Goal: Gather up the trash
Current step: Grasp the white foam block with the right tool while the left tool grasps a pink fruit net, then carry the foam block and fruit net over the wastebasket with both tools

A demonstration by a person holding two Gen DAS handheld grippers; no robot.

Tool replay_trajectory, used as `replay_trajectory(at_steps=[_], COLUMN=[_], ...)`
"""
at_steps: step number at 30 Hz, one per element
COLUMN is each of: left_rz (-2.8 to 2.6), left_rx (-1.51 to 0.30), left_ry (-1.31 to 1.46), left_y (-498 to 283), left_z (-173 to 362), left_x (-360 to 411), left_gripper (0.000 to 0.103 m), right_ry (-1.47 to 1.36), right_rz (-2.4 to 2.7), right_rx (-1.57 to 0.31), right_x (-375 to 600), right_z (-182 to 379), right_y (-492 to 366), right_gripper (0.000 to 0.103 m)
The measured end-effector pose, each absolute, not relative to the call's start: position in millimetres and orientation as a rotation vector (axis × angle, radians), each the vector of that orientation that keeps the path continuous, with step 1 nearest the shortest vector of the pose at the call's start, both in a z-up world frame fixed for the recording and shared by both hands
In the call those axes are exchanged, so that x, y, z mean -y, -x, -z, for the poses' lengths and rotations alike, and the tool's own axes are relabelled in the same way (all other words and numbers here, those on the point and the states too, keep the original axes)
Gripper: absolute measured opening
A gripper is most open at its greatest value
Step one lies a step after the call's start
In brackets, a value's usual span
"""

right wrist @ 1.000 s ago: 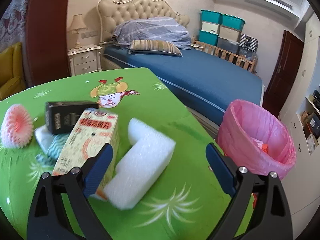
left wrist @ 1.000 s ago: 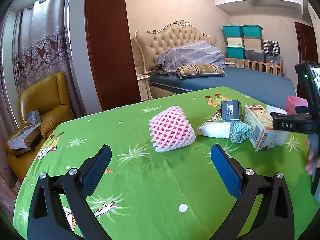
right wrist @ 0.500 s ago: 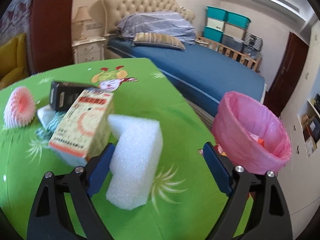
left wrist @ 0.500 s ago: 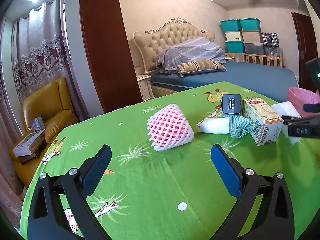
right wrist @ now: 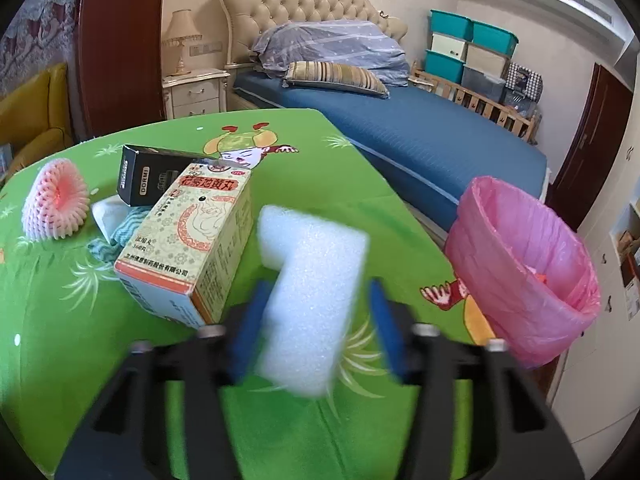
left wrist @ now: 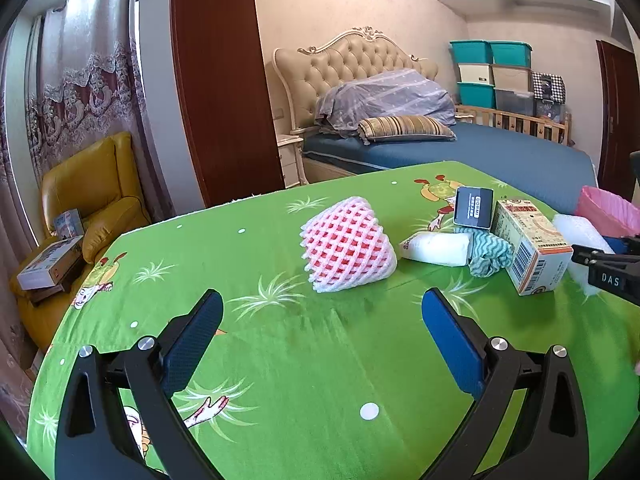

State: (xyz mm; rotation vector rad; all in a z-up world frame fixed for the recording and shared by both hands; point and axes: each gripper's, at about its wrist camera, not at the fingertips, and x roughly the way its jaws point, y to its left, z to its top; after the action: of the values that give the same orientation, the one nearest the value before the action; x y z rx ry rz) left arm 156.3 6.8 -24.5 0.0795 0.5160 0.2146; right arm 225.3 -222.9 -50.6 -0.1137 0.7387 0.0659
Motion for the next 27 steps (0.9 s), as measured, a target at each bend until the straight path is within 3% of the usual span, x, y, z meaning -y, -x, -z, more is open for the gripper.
replay_trajectory(at_steps=[7, 21, 22, 24, 27], left_rz=[-0.189, -0.223, -0.231, -0.213, -0.161], left_rx=[-0.576, -0.729, -0.729, -0.741, -0.743], left_ry=[0.03, 0.102, 0.094, 0.105, 0.13], left_y=[-168, -274, -279, -283, -276], left_z=[28, 36, 37, 41, 46], left_x=[-23, -22, -20, -18, -13], left_gripper=[0.095, 0.095, 0.093, 0.065, 0.057], right_ry=[0.07, 0.027, 0.027, 0.022, 0.023], right_rz=[-0.063, -0.093, -0.092, -0.094, -0.095], right_rx=[-0.633, -0.623, -0.623, -0.623, -0.623], right_x=[231, 240, 240, 241, 240], right_z=[37, 35, 35, 35, 35], right_y=[-208, -208, -208, -208, -209], right_gripper=[0.037, 0.038, 0.038, 0.038, 0.038])
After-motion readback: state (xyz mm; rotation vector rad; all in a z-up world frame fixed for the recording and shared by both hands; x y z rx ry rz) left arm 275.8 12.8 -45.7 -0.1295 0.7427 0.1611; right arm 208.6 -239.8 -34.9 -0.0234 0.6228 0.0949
